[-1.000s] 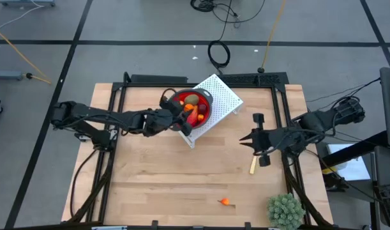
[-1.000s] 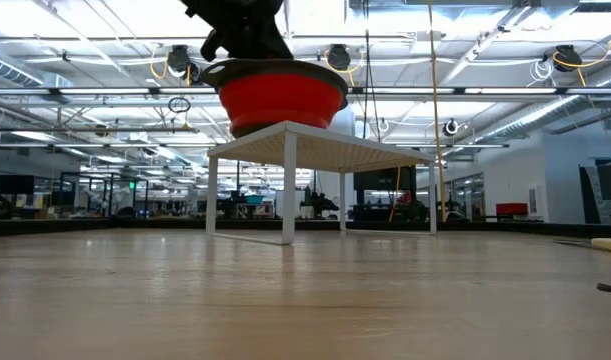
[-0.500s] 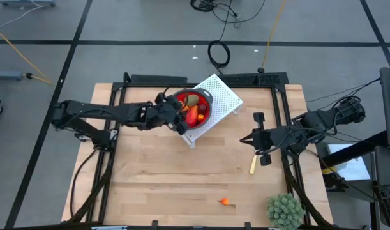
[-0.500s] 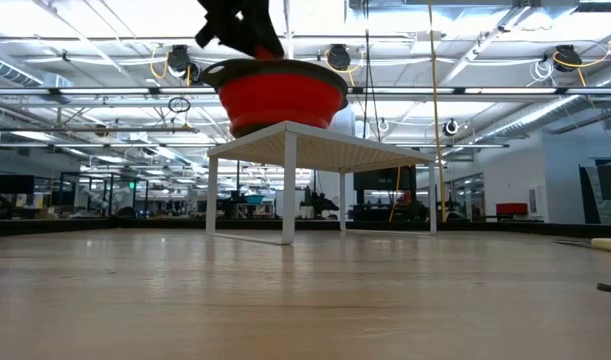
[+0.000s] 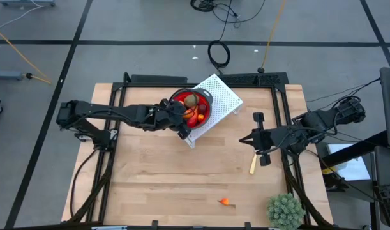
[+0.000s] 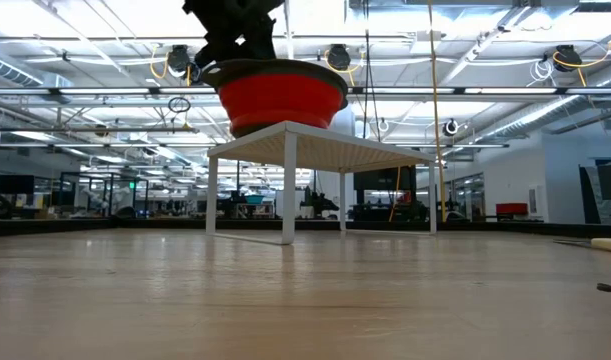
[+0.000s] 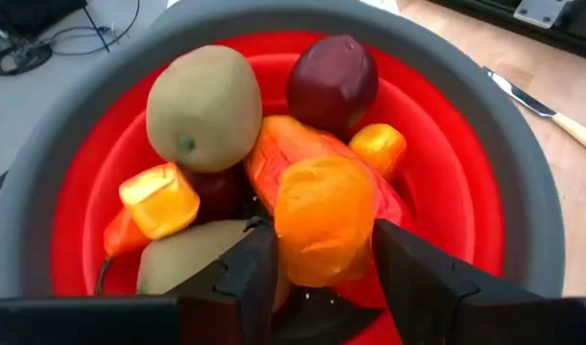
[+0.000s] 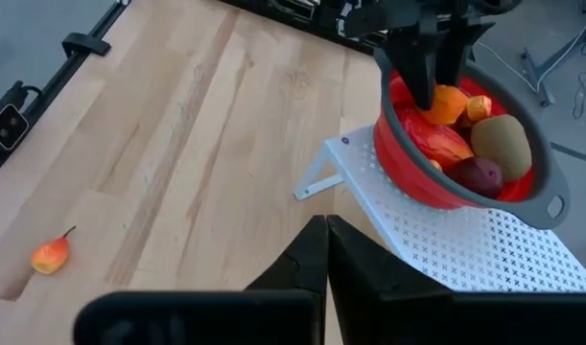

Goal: Pick & Place Fruit
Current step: Put the orange into the red strainer bowl on the shelf, then put the peach into the red strainer bowl on the shelf

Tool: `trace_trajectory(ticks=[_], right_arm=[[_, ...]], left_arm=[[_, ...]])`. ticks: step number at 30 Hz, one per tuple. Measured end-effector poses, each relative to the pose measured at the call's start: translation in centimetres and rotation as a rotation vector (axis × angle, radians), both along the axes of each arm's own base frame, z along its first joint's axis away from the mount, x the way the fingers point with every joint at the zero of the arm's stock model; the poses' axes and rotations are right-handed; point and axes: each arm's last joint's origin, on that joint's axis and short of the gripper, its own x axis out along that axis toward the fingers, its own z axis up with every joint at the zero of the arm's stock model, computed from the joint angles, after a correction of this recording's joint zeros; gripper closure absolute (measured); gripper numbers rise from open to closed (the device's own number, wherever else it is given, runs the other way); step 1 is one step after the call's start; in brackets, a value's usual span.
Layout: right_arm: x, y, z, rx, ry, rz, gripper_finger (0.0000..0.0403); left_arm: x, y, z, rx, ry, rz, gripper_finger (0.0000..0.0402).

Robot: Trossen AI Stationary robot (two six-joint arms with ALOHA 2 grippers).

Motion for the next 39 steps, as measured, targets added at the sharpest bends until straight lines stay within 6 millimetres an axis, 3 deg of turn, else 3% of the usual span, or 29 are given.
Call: trace_trajectory(ticks=[7,17,24,29,33,39], right_arm=[[0.0,0.0,0.0,0.035,0.001,-0.022,0.0399],[-0.1,0.3,-0.1,0.138,0.025,0.015,0.0399],[-0.1,0.7,-0.1,0.242,0.064,0.087,0.0399],[0.1,0.9,-0.3,0.27,0.091,0.125,0.0399],[0.5,1.4,-0.7,0.308,0.137,0.202,0.0399],[1.4,2.4,-1.5,0.315,0.196,0.256,0.0399]], left_arm=[[-0.3,0.0,0.5,-0.005,-0.025,0.006,0.0193],[-2.4,-0.3,4.9,-0.014,-0.051,0.035,0.0165],[-2.9,-2.3,8.1,-0.181,-0.16,-0.032,0.0165],[-2.9,-4.8,9.2,-0.177,-0.196,-0.157,0.0165],[-3.1,-6.5,9.2,-0.14,-0.185,-0.209,0.0186],[-3.6,-8.4,9.2,-0.11,-0.185,-0.255,0.0269]])
